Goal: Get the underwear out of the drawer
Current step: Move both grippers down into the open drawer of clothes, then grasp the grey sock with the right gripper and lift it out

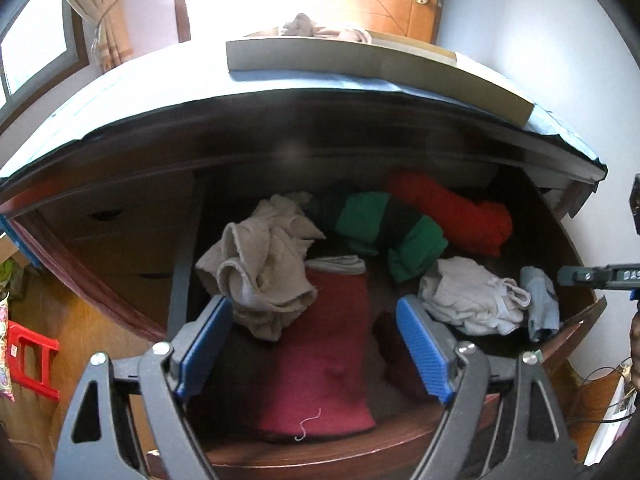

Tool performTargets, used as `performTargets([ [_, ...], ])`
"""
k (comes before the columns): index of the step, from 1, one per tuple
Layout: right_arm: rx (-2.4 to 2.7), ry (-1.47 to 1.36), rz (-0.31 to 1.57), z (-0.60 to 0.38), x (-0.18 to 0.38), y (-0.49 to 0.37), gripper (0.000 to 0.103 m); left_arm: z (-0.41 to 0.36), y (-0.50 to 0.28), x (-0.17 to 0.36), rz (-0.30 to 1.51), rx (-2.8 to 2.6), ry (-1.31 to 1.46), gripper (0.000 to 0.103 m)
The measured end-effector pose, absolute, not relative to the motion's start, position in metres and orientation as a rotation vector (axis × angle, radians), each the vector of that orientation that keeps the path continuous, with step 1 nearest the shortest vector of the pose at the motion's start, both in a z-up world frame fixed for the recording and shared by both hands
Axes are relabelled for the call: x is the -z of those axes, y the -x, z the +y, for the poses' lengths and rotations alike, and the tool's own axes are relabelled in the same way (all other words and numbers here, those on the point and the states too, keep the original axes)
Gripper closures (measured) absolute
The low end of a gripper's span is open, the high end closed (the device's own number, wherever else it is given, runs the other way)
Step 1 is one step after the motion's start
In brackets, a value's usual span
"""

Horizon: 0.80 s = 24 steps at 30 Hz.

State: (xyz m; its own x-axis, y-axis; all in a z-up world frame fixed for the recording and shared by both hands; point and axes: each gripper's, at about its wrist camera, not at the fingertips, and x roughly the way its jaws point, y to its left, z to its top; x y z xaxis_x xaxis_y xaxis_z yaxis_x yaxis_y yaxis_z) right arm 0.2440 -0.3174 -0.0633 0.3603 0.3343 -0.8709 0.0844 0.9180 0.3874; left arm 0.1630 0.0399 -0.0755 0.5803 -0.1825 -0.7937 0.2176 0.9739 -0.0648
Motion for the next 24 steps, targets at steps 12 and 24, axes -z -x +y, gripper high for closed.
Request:
performTargets([
  [12, -0.134, -0.336, 1.391, -0.297, 0.090, -0.262, 0.043, 0.047, -0.164, 0.076, 0.914, 0.239, -0.040, 0.017],
  [24, -0.084, -0.052, 1.524, -0.268, 0.117, -0.278, 0.043, 0.058, -0.166, 0.080, 0.927, 0.233, -0.011, 0.017],
])
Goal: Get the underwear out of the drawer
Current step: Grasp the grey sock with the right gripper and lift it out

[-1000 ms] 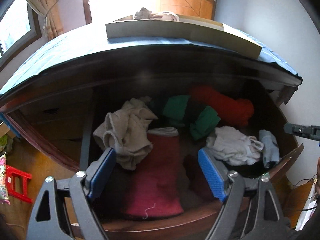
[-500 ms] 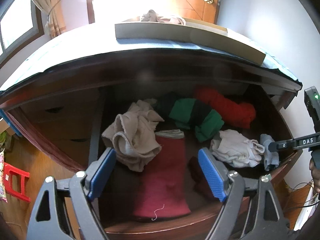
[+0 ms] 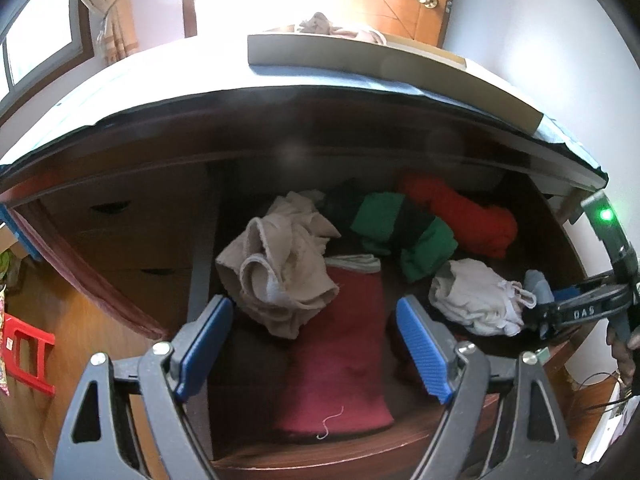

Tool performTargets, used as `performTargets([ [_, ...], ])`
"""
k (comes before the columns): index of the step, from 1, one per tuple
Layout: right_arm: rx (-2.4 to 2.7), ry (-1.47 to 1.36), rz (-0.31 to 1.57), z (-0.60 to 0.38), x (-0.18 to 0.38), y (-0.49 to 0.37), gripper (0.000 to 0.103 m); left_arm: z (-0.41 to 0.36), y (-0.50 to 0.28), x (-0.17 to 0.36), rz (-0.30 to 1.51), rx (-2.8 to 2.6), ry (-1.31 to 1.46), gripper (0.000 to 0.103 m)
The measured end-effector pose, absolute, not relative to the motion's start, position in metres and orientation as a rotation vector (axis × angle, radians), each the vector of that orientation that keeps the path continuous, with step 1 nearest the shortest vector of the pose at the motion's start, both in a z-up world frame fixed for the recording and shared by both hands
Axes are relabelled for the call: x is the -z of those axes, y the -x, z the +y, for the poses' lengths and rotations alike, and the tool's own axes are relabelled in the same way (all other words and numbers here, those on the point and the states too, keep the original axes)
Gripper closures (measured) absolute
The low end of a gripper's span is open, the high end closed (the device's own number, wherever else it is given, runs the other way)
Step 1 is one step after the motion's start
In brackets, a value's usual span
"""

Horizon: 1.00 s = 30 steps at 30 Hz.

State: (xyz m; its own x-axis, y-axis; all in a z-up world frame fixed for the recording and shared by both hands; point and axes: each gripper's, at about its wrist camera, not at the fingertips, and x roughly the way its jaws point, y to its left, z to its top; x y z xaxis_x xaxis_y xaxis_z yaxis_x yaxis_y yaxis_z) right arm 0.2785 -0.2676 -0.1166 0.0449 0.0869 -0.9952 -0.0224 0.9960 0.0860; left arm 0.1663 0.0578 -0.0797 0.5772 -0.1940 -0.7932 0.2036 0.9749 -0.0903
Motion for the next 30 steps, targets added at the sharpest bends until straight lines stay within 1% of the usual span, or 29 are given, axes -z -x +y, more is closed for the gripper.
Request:
performTargets([
  [2, -0.117, -0.009, 1.542, -0.265, 0.118, -0.276, 0.043, 0.060, -0.166, 0.079, 0.925, 0.233, -0.009, 0.017],
  [3, -0.137, 0.011, 1.549, -0.264, 0.118, -0.275, 0.046, 0.060, -0.166, 0.079, 0.923, 0.233, -0.009, 0.017],
  [4, -0.146, 0.039, 1.548, -0.265, 0.117, -0.272, 0.051, 0.061, -0.166, 0.079, 0.922, 0.233, -0.008, 0.017],
  [5, -0.132, 0.053, 1.548, -0.268, 0.116, -0.271, 0.067, 0.062, -0.166, 0.078, 0.920, 0.233, -0.005, 0.017],
  [6, -0.128, 0.045, 1.543, -0.274, 0.114, -0.270, 0.074, 0.062, -0.166, 0.079, 0.921, 0.233, -0.002, 0.017],
  [8, -0.164, -0.005, 1.530, -0.281, 0.109, -0.267, 0.079, 0.063, -0.167, 0.080, 0.924, 0.232, 0.002, 0.017],
  [11, -0.183, -0.070, 1.455, -0.293, 0.095, -0.258, 0.079, 0.062, -0.168, 0.081, 0.931, 0.229, 0.005, 0.017],
  [13, -0.206, -0.153, 1.353, -0.304, 0.080, -0.250, 0.079, 0.061, -0.169, 0.082, 0.936, 0.232, 0.004, 0.017],
  [16, -0.297, -0.315, 1.139, -0.318, 0.053, -0.238, 0.079, 0.058, -0.171, 0.082, 0.938, 0.231, -0.004, 0.017],
  [17, -0.355, -0.380, 1.036, -0.322, 0.042, -0.234, 0.079, 0.057, -0.172, 0.081, 0.937, 0.230, -0.006, 0.017],
  [21, -0.501, -0.507, 0.846, -0.319, 0.021, -0.227, 0.079, 0.057, -0.171, 0.079, 0.939, 0.234, -0.007, 0.017],
  [26, -0.577, -0.546, 0.753, -0.304, 0.009, -0.228, 0.079, 0.068, -0.178, 0.076, 0.942, 0.205, 0.015, 0.017],
  [30, -0.515, -0.465, 0.721, -0.287, 0.003, -0.229, 0.079, 0.078, -0.187, 0.074, 0.949, 0.190, 0.038, 0.017],
])
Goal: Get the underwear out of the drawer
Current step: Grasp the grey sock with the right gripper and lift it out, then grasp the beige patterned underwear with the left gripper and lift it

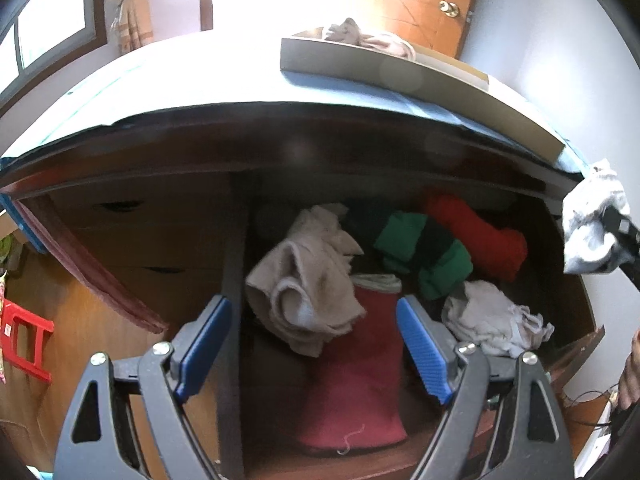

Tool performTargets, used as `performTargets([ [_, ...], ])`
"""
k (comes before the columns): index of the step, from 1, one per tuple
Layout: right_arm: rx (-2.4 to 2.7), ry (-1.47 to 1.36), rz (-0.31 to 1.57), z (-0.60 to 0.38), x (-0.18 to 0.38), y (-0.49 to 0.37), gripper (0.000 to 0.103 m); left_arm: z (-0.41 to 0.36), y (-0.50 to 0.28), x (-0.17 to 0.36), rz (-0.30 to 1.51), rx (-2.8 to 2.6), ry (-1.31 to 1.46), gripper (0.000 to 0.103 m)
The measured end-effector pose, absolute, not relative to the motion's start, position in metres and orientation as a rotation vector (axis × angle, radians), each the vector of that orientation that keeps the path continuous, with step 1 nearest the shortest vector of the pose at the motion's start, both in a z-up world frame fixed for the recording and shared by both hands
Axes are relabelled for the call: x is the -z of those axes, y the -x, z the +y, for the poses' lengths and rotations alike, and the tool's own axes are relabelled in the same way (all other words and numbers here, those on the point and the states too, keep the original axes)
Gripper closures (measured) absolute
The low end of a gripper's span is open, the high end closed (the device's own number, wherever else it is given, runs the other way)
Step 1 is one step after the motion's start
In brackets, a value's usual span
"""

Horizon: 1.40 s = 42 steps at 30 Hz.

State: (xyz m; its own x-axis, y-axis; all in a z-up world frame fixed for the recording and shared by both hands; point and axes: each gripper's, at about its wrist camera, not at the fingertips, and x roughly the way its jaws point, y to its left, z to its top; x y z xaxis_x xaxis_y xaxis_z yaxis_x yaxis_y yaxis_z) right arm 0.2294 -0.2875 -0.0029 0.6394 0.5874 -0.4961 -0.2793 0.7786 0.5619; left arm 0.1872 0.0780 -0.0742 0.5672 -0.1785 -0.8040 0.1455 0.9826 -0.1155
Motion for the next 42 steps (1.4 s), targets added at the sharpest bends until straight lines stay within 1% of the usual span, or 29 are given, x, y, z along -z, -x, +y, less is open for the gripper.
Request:
performTargets([
  [6, -0.539, -0.363, 0.736, -0.254, 0.007, -0.232, 0.079, 0.080, -0.205, 0.073, 0.953, 0.175, 0.024, 0.017],
  [12, -0.560, -0.379, 0.748, -0.253, 0.012, -0.228, 0.079, 0.044, -0.230, 0.081, 0.965, 0.208, -0.167, 0.017],
  [19, -0.561, -0.423, 0.708, -0.260, 0.009, -0.223, 0.078, 0.017, -0.252, 0.114, 1.069, 0.154, -0.360, 0.019],
  [25, -0.562, -0.445, 0.708, -0.268, 0.013, -0.215, 0.078, 0.003, -0.260, 0.123, 1.141, 0.175, -0.392, 0.019],
  [26, -0.562, -0.450, 0.709, -0.269, 0.014, -0.215, 0.078, 0.005, -0.264, 0.125, 1.170, 0.182, -0.358, 0.020],
  [27, -0.562, -0.455, 0.711, -0.270, 0.014, -0.214, 0.078, 0.005, -0.266, 0.122, 1.160, 0.186, -0.342, 0.023],
  [28, -0.560, -0.459, 0.712, -0.271, 0.015, -0.213, 0.078, 0.006, -0.268, 0.122, 1.170, 0.192, -0.317, 0.029],
  [30, -0.558, -0.468, 0.710, -0.273, 0.015, -0.211, 0.078, 0.004, -0.270, 0.124, 1.187, 0.191, -0.307, 0.038],
  [32, -0.557, -0.473, 0.704, -0.275, 0.013, -0.209, 0.078, 0.003, -0.270, 0.124, 1.191, 0.185, -0.311, 0.054],
  [33, -0.556, -0.476, 0.701, -0.276, 0.012, -0.208, 0.078, 0.003, -0.269, 0.123, 1.186, 0.172, -0.312, 0.057],
  [35, -0.556, -0.482, 0.698, -0.276, 0.011, -0.207, 0.078, 0.005, -0.266, 0.121, 1.178, 0.172, -0.303, 0.067],
  [38, -0.559, -0.493, 0.689, -0.277, 0.008, -0.203, 0.078, 0.011, -0.259, 0.114, 1.149, 0.180, -0.261, 0.076],
  [42, -0.580, -0.531, 0.661, -0.282, 0.006, -0.198, 0.078, 0.016, -0.241, 0.101, 1.083, 0.196, -0.202, 0.078],
])
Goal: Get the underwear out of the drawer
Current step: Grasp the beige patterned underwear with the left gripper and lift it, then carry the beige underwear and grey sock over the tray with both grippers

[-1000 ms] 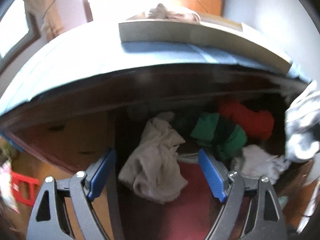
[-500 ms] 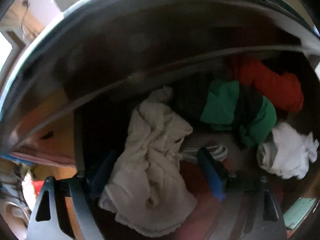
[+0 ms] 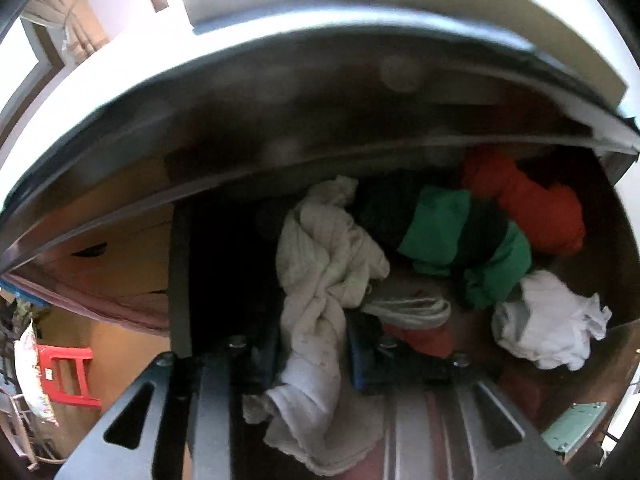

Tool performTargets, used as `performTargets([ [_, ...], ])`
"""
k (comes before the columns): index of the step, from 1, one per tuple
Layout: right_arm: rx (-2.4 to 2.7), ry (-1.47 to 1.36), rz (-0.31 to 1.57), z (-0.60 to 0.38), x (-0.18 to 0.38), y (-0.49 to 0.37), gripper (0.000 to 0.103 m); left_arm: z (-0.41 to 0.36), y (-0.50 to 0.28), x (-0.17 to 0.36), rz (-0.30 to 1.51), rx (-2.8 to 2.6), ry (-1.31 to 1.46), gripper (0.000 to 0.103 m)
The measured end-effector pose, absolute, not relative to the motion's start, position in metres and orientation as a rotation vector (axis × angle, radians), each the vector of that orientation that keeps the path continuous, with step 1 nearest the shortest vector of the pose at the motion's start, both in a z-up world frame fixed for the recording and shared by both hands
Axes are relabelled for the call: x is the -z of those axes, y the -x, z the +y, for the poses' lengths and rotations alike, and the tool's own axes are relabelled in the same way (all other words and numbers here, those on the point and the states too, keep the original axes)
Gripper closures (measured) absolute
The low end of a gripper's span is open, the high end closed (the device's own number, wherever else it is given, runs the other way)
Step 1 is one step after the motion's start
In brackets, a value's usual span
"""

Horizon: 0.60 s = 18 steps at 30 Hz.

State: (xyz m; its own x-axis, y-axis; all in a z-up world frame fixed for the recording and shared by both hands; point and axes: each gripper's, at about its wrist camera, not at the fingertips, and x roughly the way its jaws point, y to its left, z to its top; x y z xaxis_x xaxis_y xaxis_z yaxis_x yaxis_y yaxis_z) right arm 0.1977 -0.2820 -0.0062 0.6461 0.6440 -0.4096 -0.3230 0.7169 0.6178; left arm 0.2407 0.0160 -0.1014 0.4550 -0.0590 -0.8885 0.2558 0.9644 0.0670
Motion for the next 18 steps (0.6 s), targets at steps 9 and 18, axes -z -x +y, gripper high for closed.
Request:
performTargets([
  [9, -0.575, -0.554, 0.640, -0.286, 0.003, -0.191, 0.078, 0.028, -0.188, 0.059, 0.938, 0.270, -0.021, 0.078],
  [18, -0.568, -0.516, 0.622, -0.279, -0.006, -0.185, 0.078, 0.053, -0.167, 0.030, 0.868, 0.352, 0.077, 0.078],
])
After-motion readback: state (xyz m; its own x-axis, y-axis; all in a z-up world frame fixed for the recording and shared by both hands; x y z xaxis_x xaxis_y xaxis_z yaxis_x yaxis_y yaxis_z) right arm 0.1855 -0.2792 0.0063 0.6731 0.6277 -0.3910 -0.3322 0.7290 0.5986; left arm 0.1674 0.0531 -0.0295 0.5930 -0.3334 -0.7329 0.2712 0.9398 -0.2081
